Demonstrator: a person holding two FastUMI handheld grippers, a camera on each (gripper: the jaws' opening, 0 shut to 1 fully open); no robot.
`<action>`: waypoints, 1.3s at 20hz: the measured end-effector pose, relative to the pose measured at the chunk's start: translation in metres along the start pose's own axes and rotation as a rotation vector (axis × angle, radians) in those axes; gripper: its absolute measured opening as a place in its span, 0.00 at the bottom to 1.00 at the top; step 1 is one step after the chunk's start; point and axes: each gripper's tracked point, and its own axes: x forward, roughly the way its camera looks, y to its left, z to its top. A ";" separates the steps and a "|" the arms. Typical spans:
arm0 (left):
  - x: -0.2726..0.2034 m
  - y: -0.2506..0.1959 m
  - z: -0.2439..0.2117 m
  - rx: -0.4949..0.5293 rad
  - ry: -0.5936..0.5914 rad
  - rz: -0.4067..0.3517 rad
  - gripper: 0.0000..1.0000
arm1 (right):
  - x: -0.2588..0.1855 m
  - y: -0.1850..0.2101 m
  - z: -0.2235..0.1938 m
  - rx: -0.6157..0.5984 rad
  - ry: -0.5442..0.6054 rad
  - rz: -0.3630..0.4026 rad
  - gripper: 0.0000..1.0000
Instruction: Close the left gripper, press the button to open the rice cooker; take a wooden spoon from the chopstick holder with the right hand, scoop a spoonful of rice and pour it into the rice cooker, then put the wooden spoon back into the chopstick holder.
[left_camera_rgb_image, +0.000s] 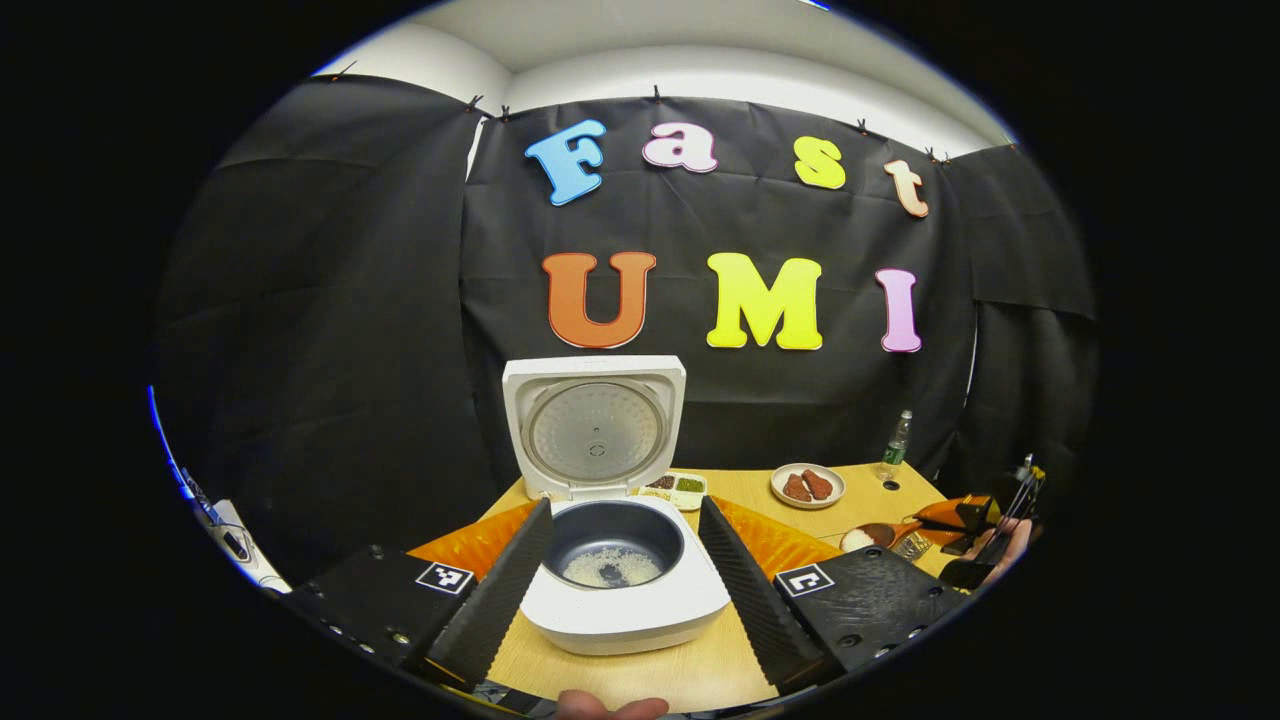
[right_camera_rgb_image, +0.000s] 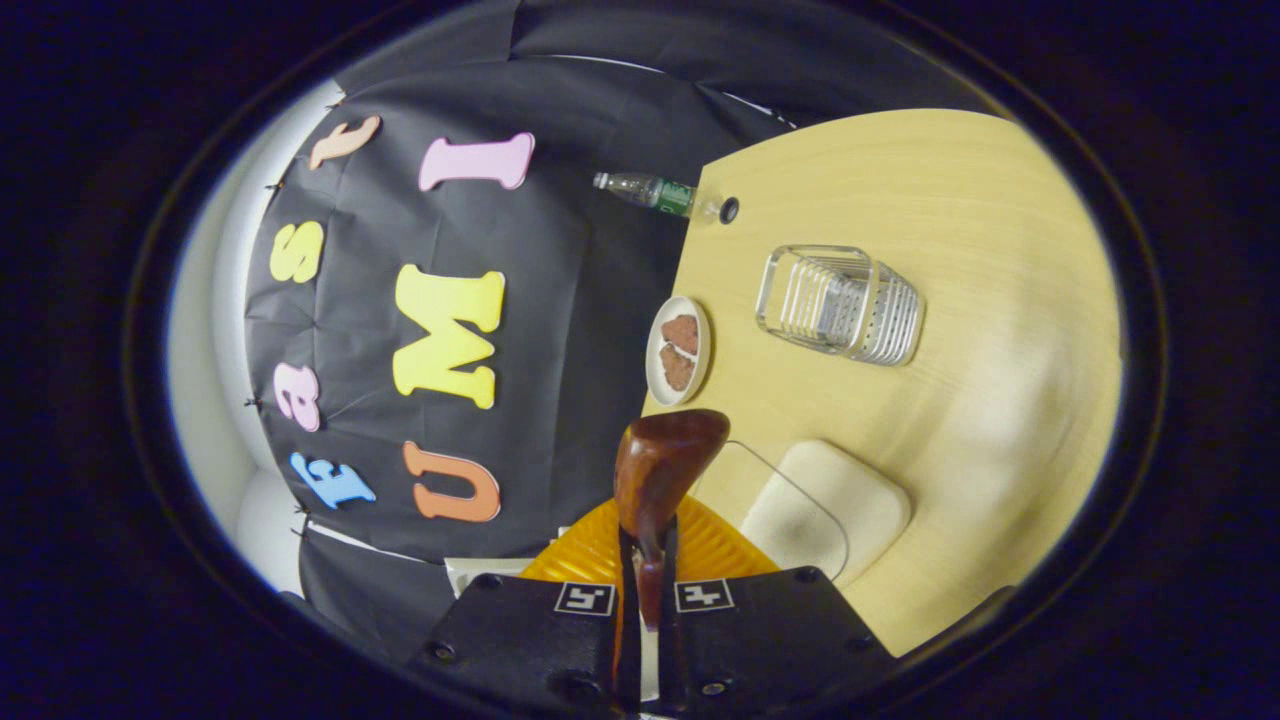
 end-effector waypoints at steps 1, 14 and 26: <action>-0.003 0.005 0.000 -0.001 -0.006 0.007 0.94 | 0.003 0.016 -0.010 -0.008 0.013 0.020 0.06; -0.040 0.100 -0.023 -0.096 -0.020 0.162 0.94 | 0.127 0.134 -0.220 -0.216 0.306 0.096 0.11; -0.056 0.159 -0.040 -0.121 -0.023 0.237 0.94 | 0.165 0.151 -0.283 -0.939 0.287 0.031 0.08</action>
